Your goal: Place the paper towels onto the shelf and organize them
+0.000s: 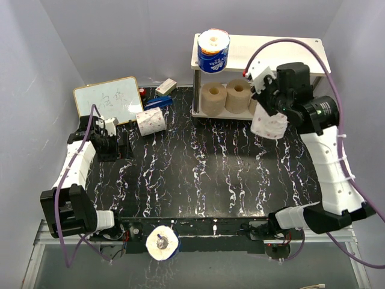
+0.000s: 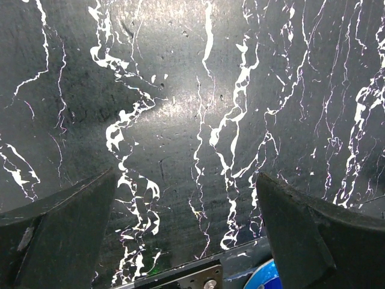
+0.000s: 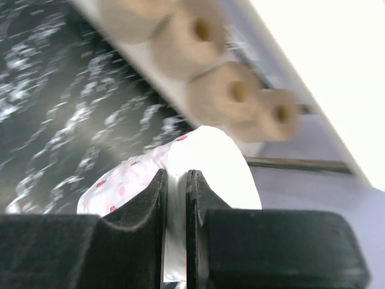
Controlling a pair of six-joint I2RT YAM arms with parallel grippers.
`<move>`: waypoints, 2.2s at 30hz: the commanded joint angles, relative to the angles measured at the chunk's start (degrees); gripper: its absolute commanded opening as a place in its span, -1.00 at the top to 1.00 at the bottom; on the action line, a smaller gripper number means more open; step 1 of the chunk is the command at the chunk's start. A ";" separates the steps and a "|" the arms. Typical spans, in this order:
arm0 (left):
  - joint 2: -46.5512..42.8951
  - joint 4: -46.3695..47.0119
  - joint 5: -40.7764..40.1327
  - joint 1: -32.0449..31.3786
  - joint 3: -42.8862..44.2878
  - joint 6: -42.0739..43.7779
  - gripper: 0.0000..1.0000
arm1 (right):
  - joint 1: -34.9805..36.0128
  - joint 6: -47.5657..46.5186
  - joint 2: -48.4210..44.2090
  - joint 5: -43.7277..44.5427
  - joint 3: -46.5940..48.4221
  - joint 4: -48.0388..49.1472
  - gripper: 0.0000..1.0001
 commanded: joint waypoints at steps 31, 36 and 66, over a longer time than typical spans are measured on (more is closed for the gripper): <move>-7.43 -1.96 4.48 1.06 1.06 2.37 -0.97 | -17.64 -20.30 15.70 24.91 13.04 61.90 1.00; -7.39 -1.62 4.57 1.74 0.79 2.40 -0.97 | -19.16 -16.92 17.28 21.20 14.03 59.34 1.00; -5.47 -1.97 5.91 5.82 2.20 0.03 -0.97 | -17.88 -14.39 23.00 16.08 21.30 48.01 -0.58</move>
